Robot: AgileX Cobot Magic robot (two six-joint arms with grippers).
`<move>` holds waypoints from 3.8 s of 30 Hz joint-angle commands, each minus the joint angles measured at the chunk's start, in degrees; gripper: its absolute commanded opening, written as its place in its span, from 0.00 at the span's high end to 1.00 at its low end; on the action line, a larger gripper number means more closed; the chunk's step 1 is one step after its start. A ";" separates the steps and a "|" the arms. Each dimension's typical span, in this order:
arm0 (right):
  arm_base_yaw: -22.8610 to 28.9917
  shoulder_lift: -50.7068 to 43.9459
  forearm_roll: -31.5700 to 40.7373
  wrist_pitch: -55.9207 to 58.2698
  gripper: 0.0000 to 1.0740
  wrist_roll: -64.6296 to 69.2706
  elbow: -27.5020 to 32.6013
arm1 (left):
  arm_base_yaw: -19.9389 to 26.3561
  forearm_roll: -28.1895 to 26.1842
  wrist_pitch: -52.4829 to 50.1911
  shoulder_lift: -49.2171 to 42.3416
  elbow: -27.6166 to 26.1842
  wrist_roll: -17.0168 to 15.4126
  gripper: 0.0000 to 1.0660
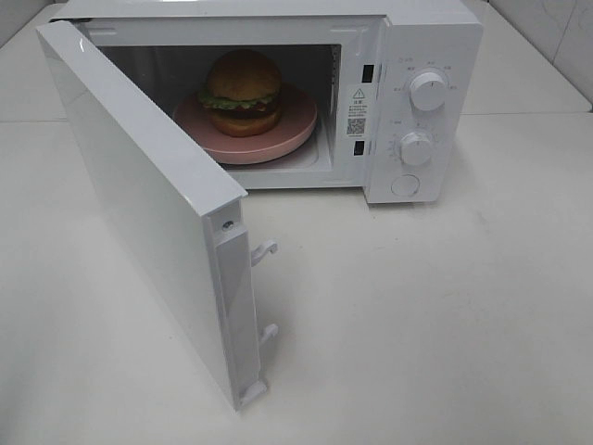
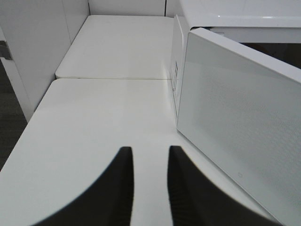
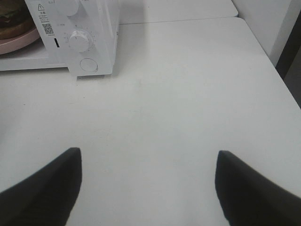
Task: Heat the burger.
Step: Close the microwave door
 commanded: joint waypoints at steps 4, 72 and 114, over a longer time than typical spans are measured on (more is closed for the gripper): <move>-0.11 -1.60 -0.06 -0.40 0.29 0.17 0.06 | 0.23 -0.17 -12.83 5.21 1.15 -0.23 1.00; -0.06 -1.60 -0.06 -0.40 0.29 0.17 0.06 | -20.11 29.39 -89.90 80.21 3.44 -23.09 1.00; -0.06 -1.60 -0.06 -0.40 0.29 0.17 0.06 | -38.90 19.94 -80.62 100.96 -25.90 -19.25 1.00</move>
